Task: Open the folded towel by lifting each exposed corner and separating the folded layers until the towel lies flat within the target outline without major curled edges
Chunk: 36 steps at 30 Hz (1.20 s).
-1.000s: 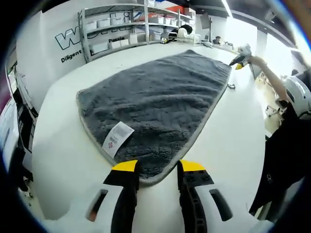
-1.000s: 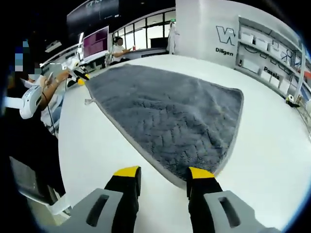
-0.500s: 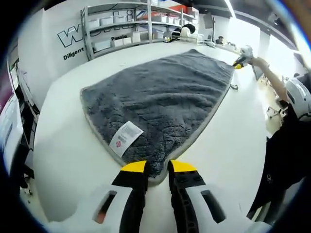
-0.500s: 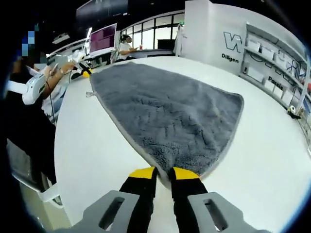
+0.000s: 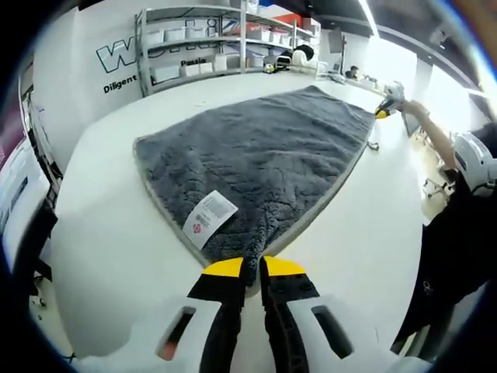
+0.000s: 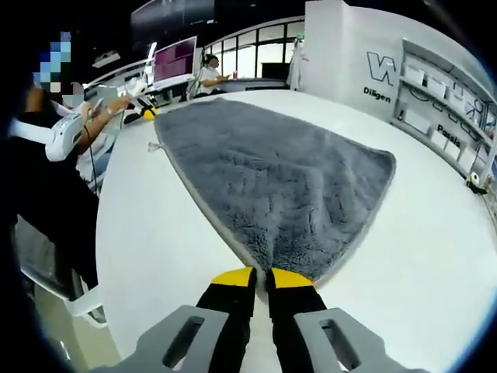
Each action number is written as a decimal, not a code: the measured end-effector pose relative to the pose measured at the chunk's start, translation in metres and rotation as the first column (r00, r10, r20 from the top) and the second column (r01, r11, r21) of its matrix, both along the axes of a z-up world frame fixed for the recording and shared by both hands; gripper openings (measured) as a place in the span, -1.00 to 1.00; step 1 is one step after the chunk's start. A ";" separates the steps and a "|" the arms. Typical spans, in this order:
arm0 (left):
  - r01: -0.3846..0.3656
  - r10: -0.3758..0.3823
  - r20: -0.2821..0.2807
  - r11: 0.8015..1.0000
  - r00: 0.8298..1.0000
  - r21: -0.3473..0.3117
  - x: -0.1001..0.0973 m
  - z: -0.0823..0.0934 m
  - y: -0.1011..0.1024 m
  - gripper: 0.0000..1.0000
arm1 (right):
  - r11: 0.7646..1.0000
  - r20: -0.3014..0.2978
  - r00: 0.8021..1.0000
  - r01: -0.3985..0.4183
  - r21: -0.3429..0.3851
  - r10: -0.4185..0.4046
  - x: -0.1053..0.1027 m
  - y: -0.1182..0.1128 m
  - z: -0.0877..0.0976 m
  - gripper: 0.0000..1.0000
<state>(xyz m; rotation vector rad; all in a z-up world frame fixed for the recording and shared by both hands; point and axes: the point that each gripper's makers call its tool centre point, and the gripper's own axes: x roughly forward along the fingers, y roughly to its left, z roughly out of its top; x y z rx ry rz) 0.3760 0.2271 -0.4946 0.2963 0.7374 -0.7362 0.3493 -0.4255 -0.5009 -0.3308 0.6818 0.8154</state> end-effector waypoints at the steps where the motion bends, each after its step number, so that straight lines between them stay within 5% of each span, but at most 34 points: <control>1: 0.003 -0.003 0.001 1.000 1.000 0.009 -0.003 0.000 0.000 -0.86 | 1.000 -0.003 1.000 0.002 0.006 -0.002 -0.001 -0.001 0.000 -0.93; 36: 0.070 -0.067 -0.106 0.997 0.992 0.025 -0.078 -0.001 0.016 -0.87 | 0.990 -0.076 0.989 -0.120 0.074 0.125 -0.069 0.007 0.001 -0.94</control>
